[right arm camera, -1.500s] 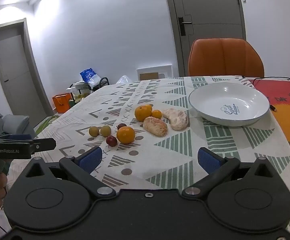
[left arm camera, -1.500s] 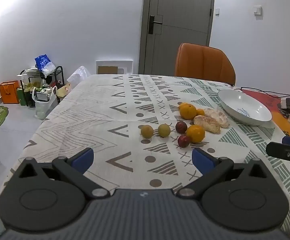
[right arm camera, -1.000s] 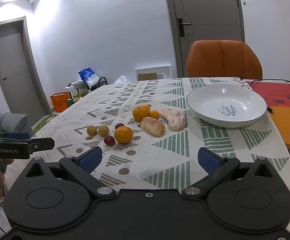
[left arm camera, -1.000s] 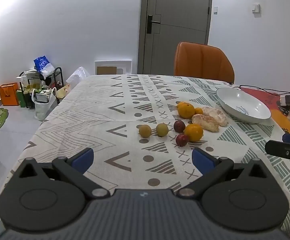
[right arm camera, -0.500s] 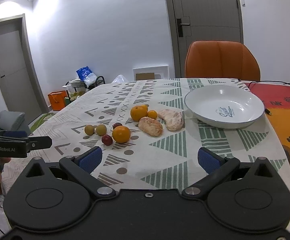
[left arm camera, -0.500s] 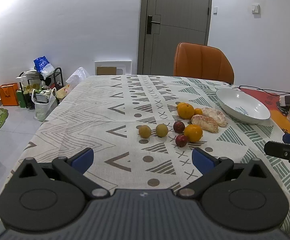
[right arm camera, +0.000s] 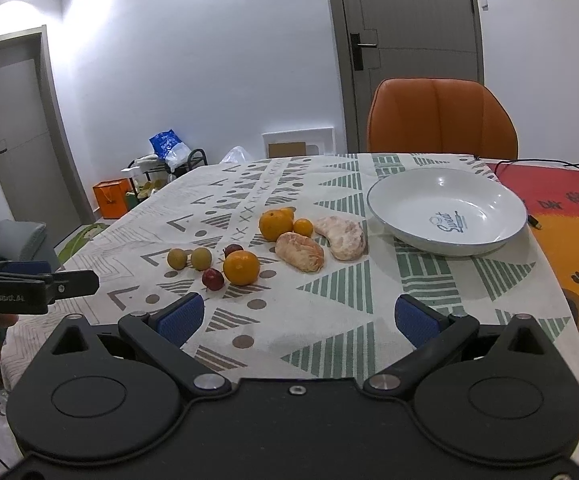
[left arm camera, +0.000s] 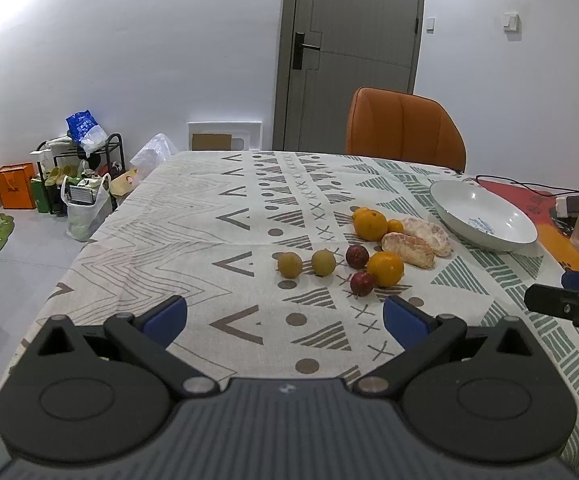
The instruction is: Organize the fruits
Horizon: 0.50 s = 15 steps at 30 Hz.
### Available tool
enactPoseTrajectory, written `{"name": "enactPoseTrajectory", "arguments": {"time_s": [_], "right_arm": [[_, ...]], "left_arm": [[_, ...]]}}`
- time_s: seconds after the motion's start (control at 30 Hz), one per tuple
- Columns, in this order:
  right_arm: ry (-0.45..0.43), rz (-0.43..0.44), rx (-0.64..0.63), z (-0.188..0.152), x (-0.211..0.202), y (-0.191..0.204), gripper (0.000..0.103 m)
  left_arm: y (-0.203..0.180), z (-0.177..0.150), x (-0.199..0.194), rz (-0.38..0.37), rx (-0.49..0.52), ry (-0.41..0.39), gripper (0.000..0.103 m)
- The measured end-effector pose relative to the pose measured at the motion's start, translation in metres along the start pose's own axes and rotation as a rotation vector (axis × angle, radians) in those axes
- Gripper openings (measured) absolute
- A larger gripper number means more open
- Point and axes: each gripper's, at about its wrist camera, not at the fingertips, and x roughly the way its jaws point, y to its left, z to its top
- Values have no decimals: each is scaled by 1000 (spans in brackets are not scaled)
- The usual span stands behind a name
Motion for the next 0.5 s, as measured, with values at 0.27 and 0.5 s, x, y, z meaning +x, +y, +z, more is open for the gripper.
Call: {"name": "enactPoseTrajectory", "arguments": {"time_s": [0.27,0.5], "right_arm": [[-10,12,2,1,-4,2,103],[-12,15,1,1,-5,3,103]], "left_arm": [[5,1,-2,10,-13,-5,103],[6,4,-7,11,-11,-15,103]]}}
